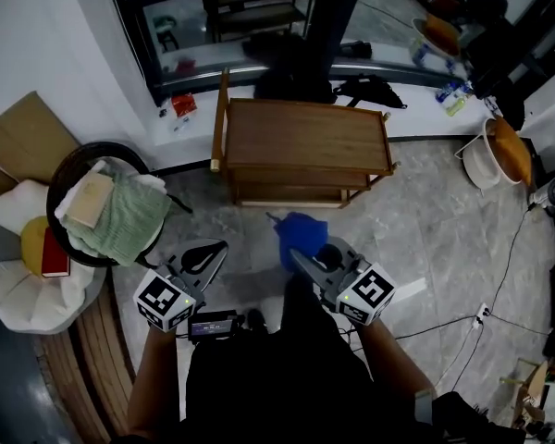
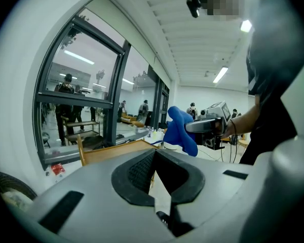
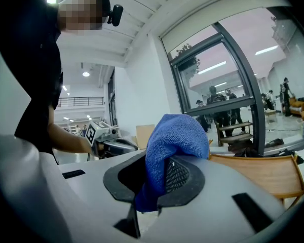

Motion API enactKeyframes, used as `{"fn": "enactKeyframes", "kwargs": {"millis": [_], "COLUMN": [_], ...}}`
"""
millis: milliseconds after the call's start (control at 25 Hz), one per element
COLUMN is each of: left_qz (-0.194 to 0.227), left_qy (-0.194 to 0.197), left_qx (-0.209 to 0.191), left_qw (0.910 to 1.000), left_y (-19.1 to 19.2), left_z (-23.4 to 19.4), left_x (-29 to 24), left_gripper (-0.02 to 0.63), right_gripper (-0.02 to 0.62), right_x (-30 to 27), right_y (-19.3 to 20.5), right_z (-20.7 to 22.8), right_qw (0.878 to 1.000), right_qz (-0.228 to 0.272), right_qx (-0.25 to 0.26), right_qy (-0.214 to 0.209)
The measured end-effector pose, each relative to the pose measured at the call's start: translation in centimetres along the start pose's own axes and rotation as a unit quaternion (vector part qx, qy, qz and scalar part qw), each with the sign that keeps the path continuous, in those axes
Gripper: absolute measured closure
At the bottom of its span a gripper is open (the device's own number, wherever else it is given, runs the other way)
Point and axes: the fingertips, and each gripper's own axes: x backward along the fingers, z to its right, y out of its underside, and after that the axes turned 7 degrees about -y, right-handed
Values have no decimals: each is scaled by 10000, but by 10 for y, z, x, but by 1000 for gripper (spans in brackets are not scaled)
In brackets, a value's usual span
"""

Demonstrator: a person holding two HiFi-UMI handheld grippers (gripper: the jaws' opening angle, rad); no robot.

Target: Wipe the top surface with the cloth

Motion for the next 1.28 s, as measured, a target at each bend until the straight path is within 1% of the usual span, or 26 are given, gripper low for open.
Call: {"fn": "enactKeyframes", "kwargs": {"millis": [120, 240, 480, 600, 840, 960, 1080, 1200, 1280], "left_qz": [-52, -138, -330, -443, -521, -562, -651, -770, -807], "left_qy": [-91, -192, -424, -492, -776, -918, -1011, -1051, -1069], "left_qx": [-25, -34, 103, 44, -1, 7, -32, -95, -45], "left_qw": [9999, 9997, 9985, 9978, 9956, 9942, 9927, 9914, 9910], "left_y": [-10, -19, -35, -47, -76, -87, -94, -94, -91], "left_z": [-12, -25, -51, -59, -79, -87, -98, -108, -117], "left_x": [-19, -42, -98, -127, -178, -195, -207, -216, -220], "left_gripper": [598, 598, 598, 598, 598, 598, 598, 598, 598], "right_gripper": [534, 534, 534, 534, 534, 534, 534, 534, 534], "right_x": [-3, -8, -9, -7, -7, -3, -5, -12, -17], "right_y": [-4, -17, -29, -35, -41, -43, -41, -35, -29], "right_z": [27, 56, 127, 162, 221, 248, 274, 292, 299], "right_qw": [10000, 9999, 9997, 9995, 9982, 9973, 9971, 9970, 9966], "right_qz": [19, 83, 33, 30, 25, 120, 154, 197, 210], "right_qx": [-25, -104, -29, -36, -106, -266, -243, -364, -490], "right_qy": [-45, -82, -221, -320, -586, -667, -706, -657, -624]}}
